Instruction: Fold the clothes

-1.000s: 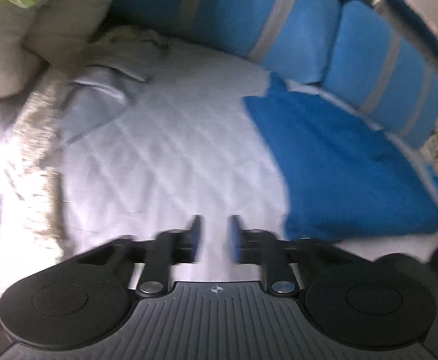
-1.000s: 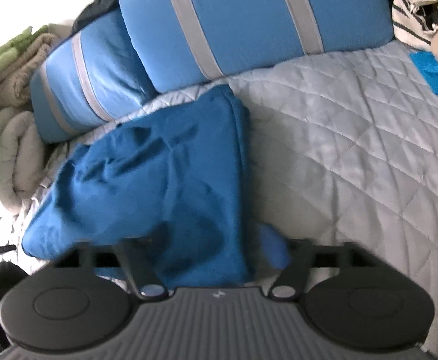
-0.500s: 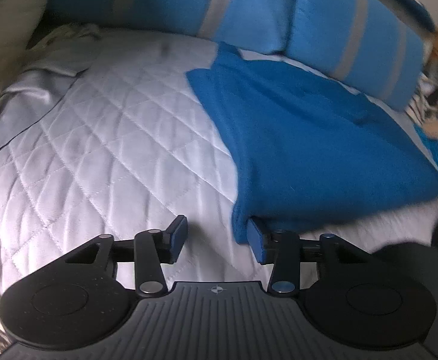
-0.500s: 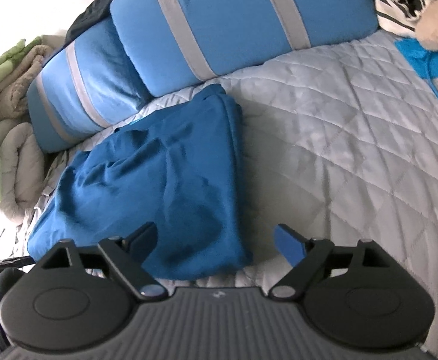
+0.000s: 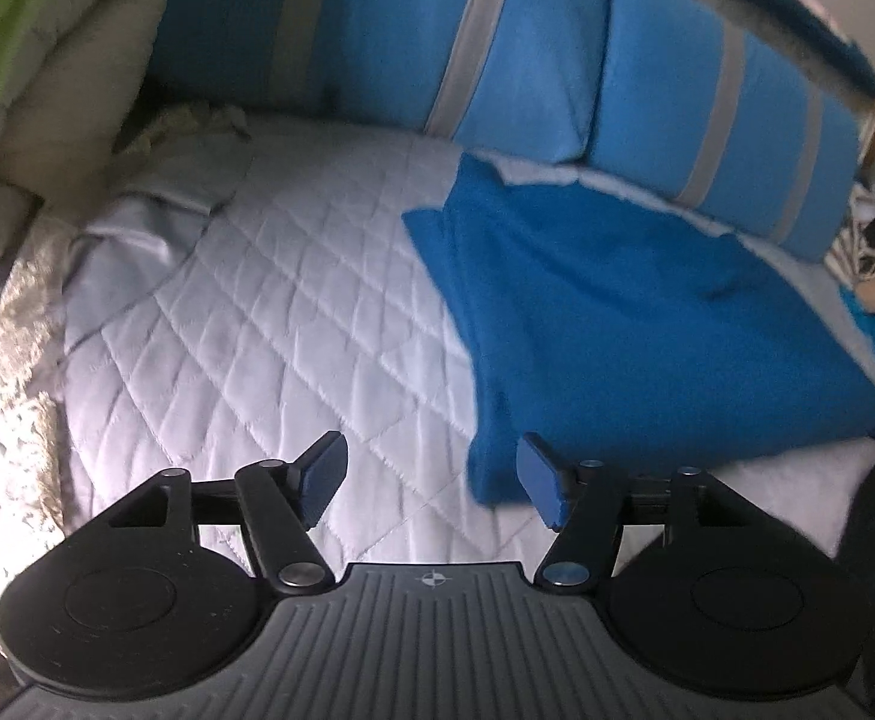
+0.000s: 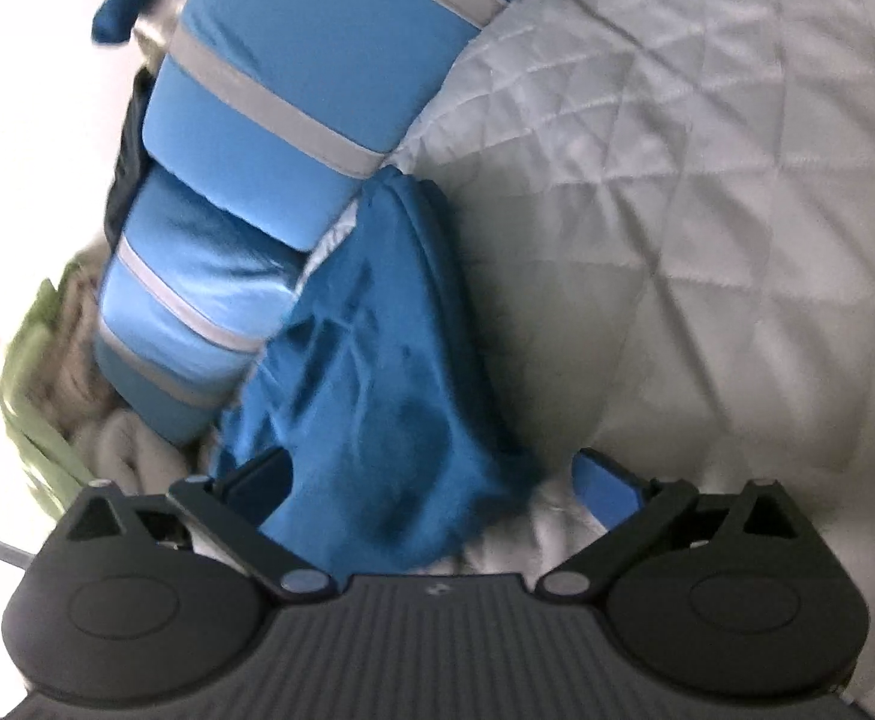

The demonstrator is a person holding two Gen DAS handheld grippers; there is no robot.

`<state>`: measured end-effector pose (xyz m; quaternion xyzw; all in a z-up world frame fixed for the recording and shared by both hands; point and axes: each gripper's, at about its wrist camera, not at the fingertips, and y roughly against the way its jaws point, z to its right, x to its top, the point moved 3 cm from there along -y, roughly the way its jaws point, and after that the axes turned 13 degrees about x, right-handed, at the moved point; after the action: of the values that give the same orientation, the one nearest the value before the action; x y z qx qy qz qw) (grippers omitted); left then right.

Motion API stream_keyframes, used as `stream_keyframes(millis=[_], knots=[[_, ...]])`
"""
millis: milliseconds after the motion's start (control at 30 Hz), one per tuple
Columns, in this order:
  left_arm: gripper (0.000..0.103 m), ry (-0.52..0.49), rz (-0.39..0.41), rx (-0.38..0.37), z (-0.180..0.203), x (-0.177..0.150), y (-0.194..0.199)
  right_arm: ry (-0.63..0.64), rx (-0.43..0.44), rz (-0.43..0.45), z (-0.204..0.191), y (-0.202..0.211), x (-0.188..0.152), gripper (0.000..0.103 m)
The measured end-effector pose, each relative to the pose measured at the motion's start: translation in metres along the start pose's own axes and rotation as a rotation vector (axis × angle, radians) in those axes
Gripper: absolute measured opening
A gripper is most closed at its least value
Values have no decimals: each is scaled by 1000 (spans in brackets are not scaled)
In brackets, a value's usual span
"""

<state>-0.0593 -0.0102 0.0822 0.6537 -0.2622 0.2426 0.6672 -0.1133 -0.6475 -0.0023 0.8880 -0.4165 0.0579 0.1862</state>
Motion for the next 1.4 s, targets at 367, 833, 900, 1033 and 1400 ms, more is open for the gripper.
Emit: stream_keyframes(millis=[367, 833, 900, 1033, 1400], knots=[[62, 19, 58, -61, 20, 5, 23, -16, 29, 32, 0, -32, 2, 79], [62, -12, 88, -96, 42, 8, 33, 281, -12, -26, -60, -47, 6, 25], [63, -9, 95, -96, 43, 7, 35, 337, -3, -40, -77, -51, 4, 25], [63, -10, 108, -101, 45, 6, 39, 432, 26, -69, -108, -60, -4, 24], [63, -41, 123, -137, 58, 5, 51, 545, 132, -152, -169, -95, -34, 24]])
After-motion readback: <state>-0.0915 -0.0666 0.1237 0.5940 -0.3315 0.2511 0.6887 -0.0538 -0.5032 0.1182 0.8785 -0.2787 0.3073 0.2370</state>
